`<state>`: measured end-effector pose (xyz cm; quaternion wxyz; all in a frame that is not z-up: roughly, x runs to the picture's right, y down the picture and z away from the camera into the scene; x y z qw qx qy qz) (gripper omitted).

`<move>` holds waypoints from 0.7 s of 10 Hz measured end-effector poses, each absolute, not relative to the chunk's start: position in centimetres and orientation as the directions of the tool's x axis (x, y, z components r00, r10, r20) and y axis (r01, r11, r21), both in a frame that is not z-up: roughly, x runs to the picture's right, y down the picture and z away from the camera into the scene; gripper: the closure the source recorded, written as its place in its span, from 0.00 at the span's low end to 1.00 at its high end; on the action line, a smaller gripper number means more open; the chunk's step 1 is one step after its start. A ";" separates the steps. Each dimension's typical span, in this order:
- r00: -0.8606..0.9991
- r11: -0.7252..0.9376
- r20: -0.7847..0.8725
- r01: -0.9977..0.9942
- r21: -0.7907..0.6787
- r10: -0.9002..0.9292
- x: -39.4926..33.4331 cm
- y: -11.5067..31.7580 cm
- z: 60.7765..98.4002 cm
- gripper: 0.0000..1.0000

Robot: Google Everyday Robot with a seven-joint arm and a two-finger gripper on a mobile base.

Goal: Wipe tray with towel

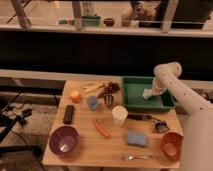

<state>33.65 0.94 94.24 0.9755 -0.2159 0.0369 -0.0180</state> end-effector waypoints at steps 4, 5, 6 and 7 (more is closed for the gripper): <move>0.995 0.896 -0.064 0.042 -0.442 -0.078 33.3 0.3 96.2 0.97; 0.995 0.895 -0.051 0.050 -0.444 -0.081 32.6 0.5 96.1 0.97; 0.997 0.895 -0.029 0.056 -0.443 -0.077 31.3 0.9 96.0 0.97; 0.997 0.894 -0.007 0.065 -0.444 -0.076 29.7 1.4 95.9 0.97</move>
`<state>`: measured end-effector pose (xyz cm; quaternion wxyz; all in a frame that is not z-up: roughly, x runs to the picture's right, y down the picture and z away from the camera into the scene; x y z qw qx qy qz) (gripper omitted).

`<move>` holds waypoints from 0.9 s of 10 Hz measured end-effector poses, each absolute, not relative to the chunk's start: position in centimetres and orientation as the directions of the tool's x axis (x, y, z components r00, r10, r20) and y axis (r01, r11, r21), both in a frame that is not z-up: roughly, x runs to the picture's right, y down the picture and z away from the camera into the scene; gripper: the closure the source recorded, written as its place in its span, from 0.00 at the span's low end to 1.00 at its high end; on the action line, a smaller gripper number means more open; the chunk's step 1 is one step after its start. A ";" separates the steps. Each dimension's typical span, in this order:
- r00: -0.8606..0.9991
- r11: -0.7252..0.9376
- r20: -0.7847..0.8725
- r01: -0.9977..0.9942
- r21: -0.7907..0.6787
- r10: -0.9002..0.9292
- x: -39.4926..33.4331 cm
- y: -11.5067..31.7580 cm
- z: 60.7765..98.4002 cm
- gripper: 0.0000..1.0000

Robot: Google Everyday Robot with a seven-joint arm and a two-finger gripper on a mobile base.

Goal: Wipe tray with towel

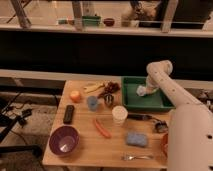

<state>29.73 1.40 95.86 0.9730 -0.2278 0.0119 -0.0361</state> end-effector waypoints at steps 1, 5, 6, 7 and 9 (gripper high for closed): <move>0.997 0.893 0.022 0.079 -0.443 -0.078 27.8 1.8 95.7 0.97; 0.991 0.899 0.099 0.123 -0.420 -0.090 23.5 1.6 94.7 0.97; 0.991 0.902 0.107 0.121 -0.414 -0.084 23.6 1.9 93.4 0.97; 0.991 0.904 0.107 0.119 -0.411 -0.082 23.8 2.3 92.3 0.97; 0.992 0.906 0.102 0.111 -0.408 -0.076 24.6 3.3 89.8 0.97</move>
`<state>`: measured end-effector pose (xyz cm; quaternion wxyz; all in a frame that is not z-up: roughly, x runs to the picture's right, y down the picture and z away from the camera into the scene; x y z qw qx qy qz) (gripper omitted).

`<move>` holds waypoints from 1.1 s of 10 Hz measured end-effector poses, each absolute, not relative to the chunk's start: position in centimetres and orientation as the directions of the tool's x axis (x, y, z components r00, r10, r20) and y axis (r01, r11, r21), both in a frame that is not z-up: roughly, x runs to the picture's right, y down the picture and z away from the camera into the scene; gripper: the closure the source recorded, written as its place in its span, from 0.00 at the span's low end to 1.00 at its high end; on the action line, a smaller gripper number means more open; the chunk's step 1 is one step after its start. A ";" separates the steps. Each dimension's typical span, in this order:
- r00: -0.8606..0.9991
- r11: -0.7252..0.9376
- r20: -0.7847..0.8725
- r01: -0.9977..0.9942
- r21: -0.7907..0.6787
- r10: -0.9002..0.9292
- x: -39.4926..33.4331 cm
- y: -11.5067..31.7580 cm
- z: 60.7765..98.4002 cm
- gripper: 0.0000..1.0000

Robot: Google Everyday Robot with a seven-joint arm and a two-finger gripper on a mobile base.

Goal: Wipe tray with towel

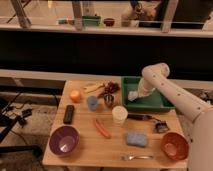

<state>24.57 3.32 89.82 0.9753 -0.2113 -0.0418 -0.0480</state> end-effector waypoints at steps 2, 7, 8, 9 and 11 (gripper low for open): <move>0.995 0.908 0.081 0.089 -0.409 -0.061 26.5 4.9 86.8 0.97; 0.999 0.905 -0.004 0.036 -0.424 -0.042 31.3 5.1 87.0 0.97; 0.999 0.904 -0.018 0.031 -0.426 -0.042 31.9 4.9 87.4 0.97; 0.998 0.902 -0.035 0.024 -0.431 -0.043 32.6 4.8 87.8 0.97; 0.996 0.900 -0.083 -0.006 -0.437 -0.033 35.0 4.6 88.5 0.97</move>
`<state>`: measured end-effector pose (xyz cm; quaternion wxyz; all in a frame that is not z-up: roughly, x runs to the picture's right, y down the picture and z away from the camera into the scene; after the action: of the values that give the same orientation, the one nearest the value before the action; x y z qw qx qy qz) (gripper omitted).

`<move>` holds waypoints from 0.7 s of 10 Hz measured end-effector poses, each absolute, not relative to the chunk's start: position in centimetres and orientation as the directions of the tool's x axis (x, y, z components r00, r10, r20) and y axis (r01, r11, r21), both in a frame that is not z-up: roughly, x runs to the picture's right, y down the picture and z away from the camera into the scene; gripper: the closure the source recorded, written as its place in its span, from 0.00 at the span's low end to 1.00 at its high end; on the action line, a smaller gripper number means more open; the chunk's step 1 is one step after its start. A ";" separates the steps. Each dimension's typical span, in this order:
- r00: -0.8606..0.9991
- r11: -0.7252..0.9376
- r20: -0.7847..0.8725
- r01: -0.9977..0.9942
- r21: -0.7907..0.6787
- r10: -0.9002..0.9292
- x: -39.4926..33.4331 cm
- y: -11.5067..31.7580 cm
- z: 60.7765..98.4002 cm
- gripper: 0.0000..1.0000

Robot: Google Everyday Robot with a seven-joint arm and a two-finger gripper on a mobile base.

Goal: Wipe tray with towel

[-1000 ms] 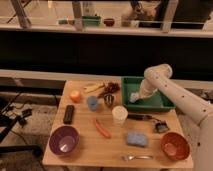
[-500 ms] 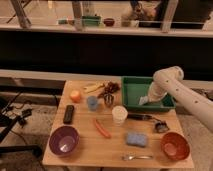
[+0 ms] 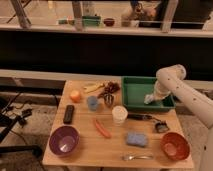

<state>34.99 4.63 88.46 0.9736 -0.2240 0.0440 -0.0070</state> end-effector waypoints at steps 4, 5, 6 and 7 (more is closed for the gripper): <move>0.989 0.895 -0.145 -0.046 -0.444 -0.020 37.4 4.1 90.0 0.97; 0.989 0.894 -0.148 -0.048 -0.446 -0.021 37.2 3.9 90.7 0.97; 0.989 0.894 -0.147 -0.039 -0.447 -0.031 36.5 3.2 92.0 0.97; 0.989 0.893 -0.139 -0.027 -0.448 -0.040 35.5 2.6 93.1 0.97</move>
<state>35.55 2.60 93.14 0.9703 -0.2308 0.0727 -0.0035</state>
